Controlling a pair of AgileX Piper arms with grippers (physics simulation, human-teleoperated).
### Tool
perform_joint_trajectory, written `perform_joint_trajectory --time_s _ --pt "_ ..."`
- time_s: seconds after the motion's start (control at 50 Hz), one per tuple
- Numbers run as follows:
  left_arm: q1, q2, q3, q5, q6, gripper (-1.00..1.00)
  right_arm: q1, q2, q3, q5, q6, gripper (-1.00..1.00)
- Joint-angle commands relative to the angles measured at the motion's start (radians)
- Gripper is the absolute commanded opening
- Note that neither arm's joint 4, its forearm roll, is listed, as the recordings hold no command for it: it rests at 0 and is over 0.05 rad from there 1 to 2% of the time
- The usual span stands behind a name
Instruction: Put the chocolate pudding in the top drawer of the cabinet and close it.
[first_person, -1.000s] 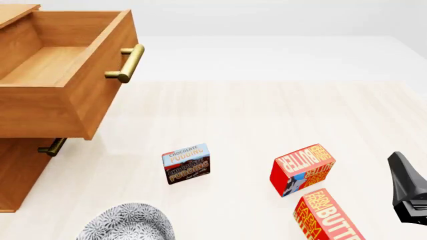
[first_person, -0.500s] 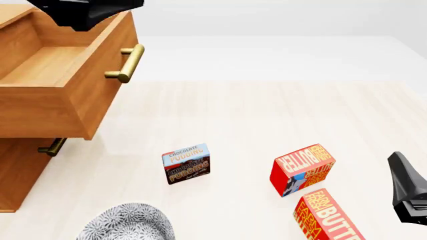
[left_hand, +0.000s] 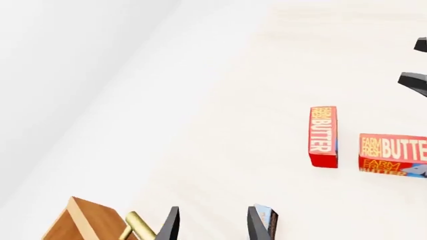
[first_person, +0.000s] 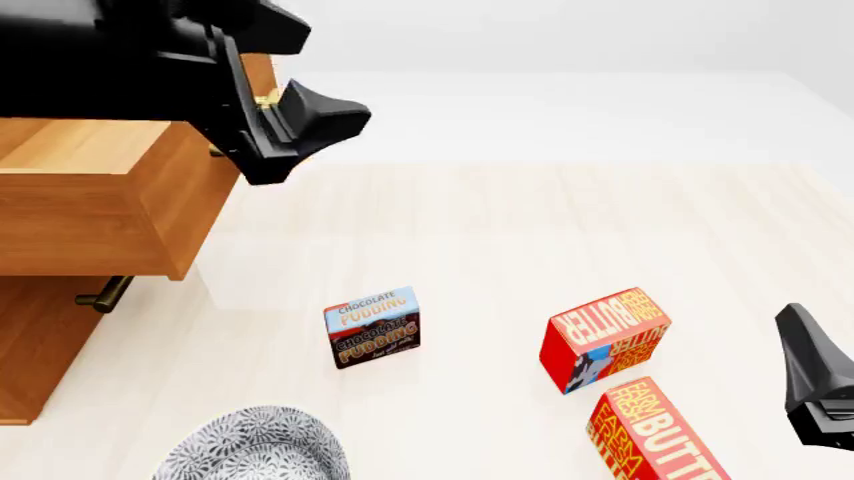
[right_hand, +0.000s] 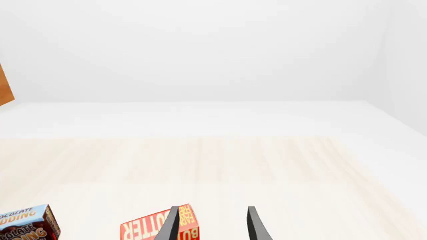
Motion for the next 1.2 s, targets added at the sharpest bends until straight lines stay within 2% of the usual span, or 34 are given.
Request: perform_joint_trajectory --time_s 0.02,0.36,0.4,0.64,0.9,0.94,1.04,1.2 --pt "-0.017 0.043 0.075 -0.053 -0.024 1.00 0.000 0.000 0.000 0.000 0.000 1.00" --pt "-0.018 0.096 0.124 -0.095 -0.069 1.00 0.000 0.000 0.000 0.000 0.000 1.00" --pt "-0.018 0.095 0.145 -0.112 -0.053 1.00 0.000 0.000 0.000 0.000 0.000 1.00" --pt "-0.016 0.140 0.224 -0.186 -0.062 1.00 0.000 0.000 0.000 0.000 0.000 1.00" --pt "0.000 0.192 0.270 -0.244 -0.081 1.00 0.000 0.000 0.000 0.000 0.000 1.00" --pt "0.021 0.196 0.294 -0.272 -0.060 1.00 0.000 0.000 0.000 0.000 0.000 1.00" --pt "-0.003 0.222 0.298 -0.289 -0.085 1.00 0.000 0.000 0.000 0.000 0.000 1.00" --pt "0.013 0.256 0.319 -0.322 -0.086 1.00 0.000 0.000 0.000 0.000 0.000 1.00"
